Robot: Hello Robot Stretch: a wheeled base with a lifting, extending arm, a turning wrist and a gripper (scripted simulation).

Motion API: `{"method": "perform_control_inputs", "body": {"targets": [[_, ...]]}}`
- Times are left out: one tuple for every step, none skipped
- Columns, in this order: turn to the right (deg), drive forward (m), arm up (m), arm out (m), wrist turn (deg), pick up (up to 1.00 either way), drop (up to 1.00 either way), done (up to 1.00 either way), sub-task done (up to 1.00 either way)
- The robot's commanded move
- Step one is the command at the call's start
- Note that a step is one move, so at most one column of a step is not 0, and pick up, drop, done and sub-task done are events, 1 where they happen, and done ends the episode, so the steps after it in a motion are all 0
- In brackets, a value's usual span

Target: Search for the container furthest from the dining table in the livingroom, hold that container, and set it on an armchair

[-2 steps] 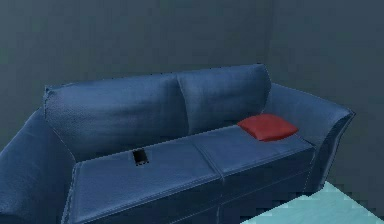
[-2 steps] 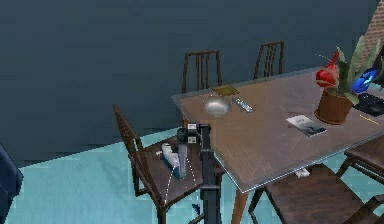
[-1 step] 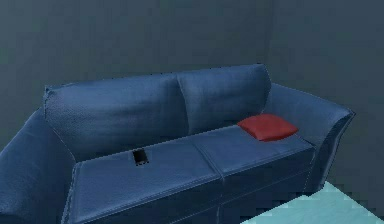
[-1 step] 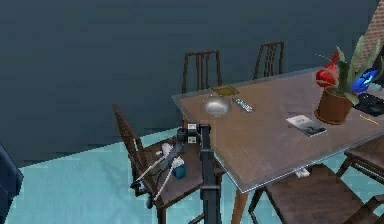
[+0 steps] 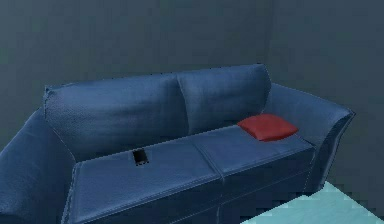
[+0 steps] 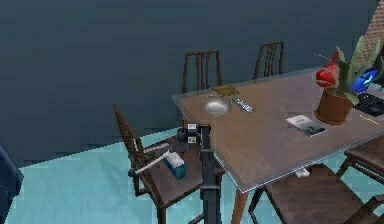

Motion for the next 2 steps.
{"method": "perform_control_inputs", "body": {"targets": [[0.0,0.00,0.00,0.00,45.0,0.00,0.00,0.00,0.00],[0.0,0.00,0.00,0.00,30.0,0.00,0.00,0.00,0.00]]}}
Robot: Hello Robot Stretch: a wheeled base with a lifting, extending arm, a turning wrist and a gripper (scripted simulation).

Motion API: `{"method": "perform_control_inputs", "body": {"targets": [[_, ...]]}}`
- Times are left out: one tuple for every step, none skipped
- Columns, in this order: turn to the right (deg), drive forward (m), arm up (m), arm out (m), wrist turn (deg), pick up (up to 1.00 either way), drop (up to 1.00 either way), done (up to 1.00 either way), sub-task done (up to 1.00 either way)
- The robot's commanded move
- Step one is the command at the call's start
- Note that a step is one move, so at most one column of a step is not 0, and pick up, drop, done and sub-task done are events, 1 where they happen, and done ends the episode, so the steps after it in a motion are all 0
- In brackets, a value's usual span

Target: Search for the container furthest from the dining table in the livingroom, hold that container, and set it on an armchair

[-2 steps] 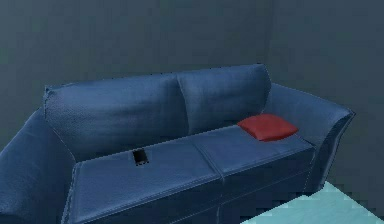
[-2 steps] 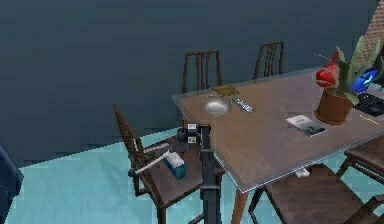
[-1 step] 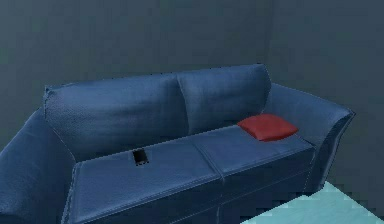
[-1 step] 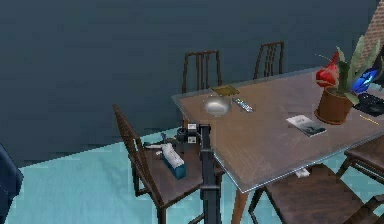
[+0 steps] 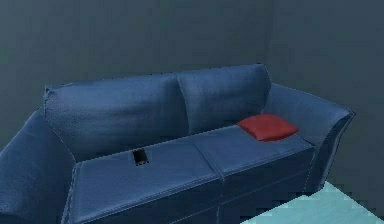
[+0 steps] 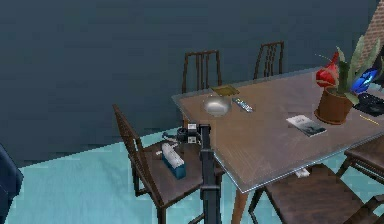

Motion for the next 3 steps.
{"method": "perform_control_inputs", "body": {"targets": [[0.0,0.00,-0.30,0.00,0.0,0.00,0.00,0.00,0.00],[0.0,0.00,0.00,0.00,0.0,1.00,0.00,0.00,0.00],[0.0,0.00,0.10,0.00,0.0,0.00,0.00,0.00,0.00]]}}
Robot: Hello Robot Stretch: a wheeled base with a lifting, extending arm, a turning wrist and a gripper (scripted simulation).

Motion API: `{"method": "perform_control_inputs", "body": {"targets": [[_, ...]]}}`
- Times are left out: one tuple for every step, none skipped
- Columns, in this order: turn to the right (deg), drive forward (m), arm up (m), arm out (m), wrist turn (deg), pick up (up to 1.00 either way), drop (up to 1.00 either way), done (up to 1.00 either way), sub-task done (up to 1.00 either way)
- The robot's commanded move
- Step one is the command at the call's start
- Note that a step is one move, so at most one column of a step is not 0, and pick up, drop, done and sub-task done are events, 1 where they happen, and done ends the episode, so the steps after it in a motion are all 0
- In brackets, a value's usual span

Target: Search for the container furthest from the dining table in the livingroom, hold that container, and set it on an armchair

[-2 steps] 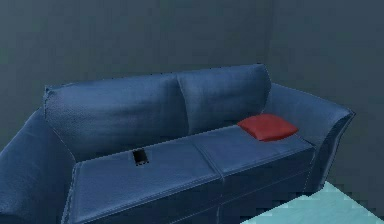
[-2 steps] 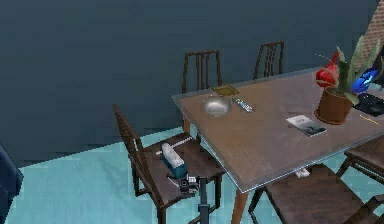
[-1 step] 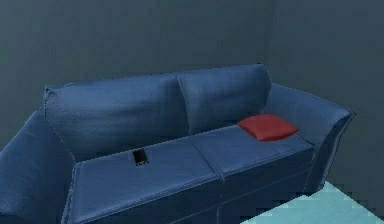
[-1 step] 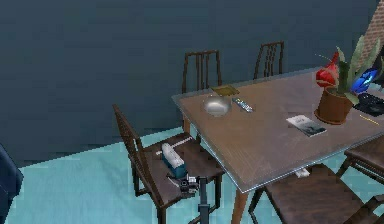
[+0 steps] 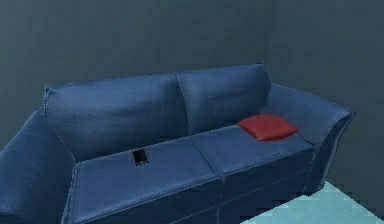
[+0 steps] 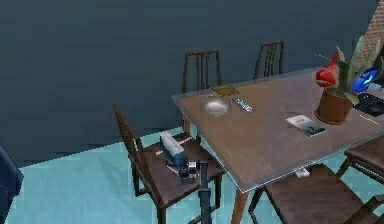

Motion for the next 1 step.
{"method": "perform_control_inputs", "body": {"targets": [[0.0,0.00,0.50,0.00,0.0,0.00,0.00,0.00,0.00]]}}
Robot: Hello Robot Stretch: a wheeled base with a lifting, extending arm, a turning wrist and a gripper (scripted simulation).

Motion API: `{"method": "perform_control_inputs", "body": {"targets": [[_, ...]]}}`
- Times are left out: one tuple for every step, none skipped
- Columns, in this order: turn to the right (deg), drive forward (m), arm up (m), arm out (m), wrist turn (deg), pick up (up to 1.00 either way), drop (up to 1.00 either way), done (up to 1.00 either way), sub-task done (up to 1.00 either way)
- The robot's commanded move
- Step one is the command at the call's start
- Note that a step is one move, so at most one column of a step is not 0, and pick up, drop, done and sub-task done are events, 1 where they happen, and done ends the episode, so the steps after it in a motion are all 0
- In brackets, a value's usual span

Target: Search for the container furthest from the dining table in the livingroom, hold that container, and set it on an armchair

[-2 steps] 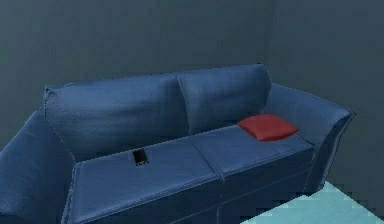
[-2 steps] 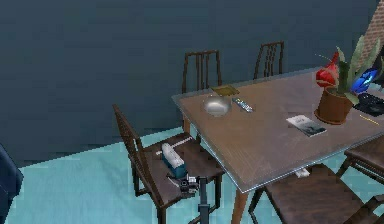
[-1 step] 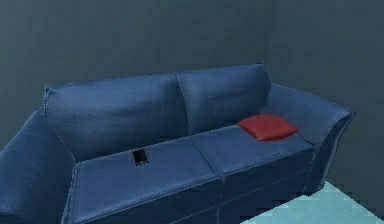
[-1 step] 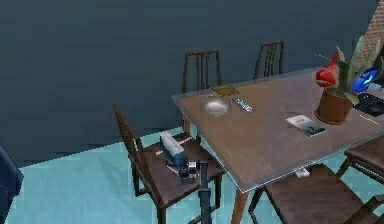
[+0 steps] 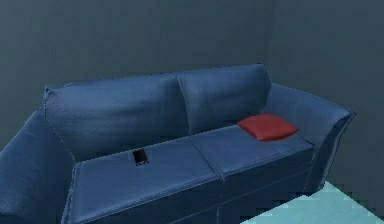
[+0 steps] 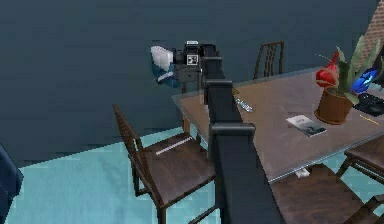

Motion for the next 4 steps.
{"method": "perform_control_inputs", "body": {"targets": [[0.0,0.00,0.02,0.00,0.0,0.00,0.00,0.00,0.00],[0.0,0.00,0.00,0.00,-45.0,0.00,0.00,0.00,0.00],[0.0,0.00,0.00,0.00,-45.0,0.00,0.00,0.00,0.00],[0.0,0.00,0.00,0.00,-24.0,0.00,0.00,0.00,0.00]]}}
